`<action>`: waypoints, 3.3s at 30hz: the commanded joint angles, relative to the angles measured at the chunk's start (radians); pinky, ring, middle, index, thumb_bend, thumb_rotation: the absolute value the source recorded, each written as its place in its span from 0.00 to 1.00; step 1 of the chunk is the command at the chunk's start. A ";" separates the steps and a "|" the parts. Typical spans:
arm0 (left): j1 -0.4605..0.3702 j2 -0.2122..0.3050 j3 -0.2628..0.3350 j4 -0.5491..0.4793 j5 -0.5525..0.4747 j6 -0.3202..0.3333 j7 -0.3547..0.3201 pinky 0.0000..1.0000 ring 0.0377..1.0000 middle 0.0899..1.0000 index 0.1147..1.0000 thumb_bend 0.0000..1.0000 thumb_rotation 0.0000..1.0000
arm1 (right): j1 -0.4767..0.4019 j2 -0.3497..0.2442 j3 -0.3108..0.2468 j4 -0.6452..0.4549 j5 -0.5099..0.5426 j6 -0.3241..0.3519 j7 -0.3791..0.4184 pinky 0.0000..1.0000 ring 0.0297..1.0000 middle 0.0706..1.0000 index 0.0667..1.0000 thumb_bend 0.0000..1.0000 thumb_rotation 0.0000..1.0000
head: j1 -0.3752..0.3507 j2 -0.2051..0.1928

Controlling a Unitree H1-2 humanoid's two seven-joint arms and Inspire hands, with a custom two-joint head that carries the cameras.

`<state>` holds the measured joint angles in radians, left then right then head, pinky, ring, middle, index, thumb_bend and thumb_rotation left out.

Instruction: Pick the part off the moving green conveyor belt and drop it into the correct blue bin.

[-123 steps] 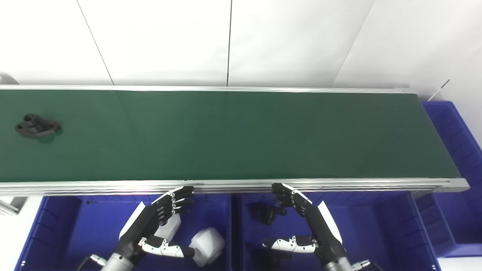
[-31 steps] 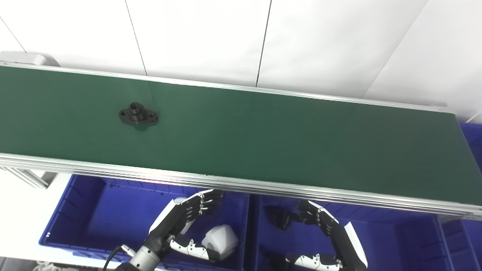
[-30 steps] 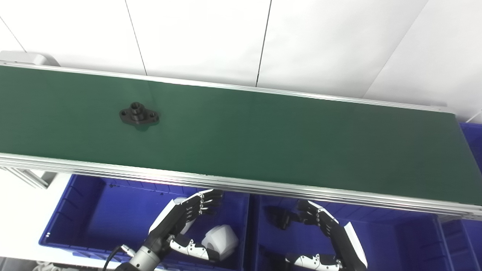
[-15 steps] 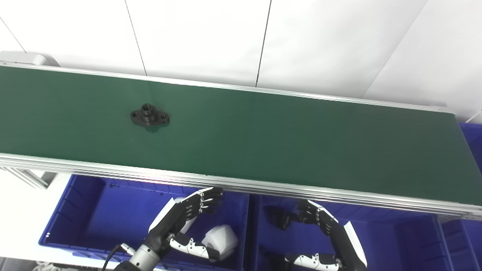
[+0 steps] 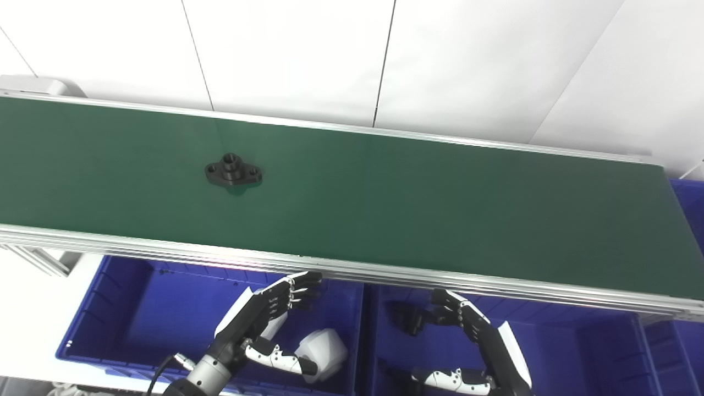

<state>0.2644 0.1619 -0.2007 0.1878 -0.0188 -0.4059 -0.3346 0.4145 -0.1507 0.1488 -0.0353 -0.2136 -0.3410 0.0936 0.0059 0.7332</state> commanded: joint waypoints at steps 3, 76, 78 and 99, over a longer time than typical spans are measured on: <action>0.000 0.002 0.005 -0.038 -0.029 0.000 -0.002 0.72 0.78 0.82 0.79 0.91 0.11 | -0.006 0.008 -0.007 -0.049 0.046 -0.071 -0.014 0.71 0.74 0.77 0.79 0.82 0.13 | 0.020 -0.002; -0.102 0.012 -0.099 0.062 0.254 -0.058 0.149 0.78 0.80 0.80 0.78 0.90 0.19 | -0.949 0.000 0.181 0.271 -0.380 0.364 0.117 0.63 0.70 0.74 0.83 0.87 0.16 | 0.022 -0.070; -0.101 0.013 -0.102 0.059 0.257 -0.058 0.153 0.78 0.80 0.80 0.78 0.90 0.19 | -0.962 0.005 0.191 0.294 -0.383 0.368 0.121 0.64 0.71 0.76 0.84 0.87 0.16 | 0.022 -0.070; -0.108 0.017 -0.116 0.060 0.245 -0.055 0.135 0.79 0.80 0.77 0.76 0.90 0.19 | -1.042 0.024 0.276 0.458 -0.431 0.372 0.134 0.73 0.80 0.83 0.83 0.85 0.15 | 0.023 -0.066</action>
<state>0.1704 0.1760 -0.3147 0.2675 0.2389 -0.4278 -0.2000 -0.5724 -0.1235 0.4226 0.4305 -0.6390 0.0284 0.2315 0.0291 0.6673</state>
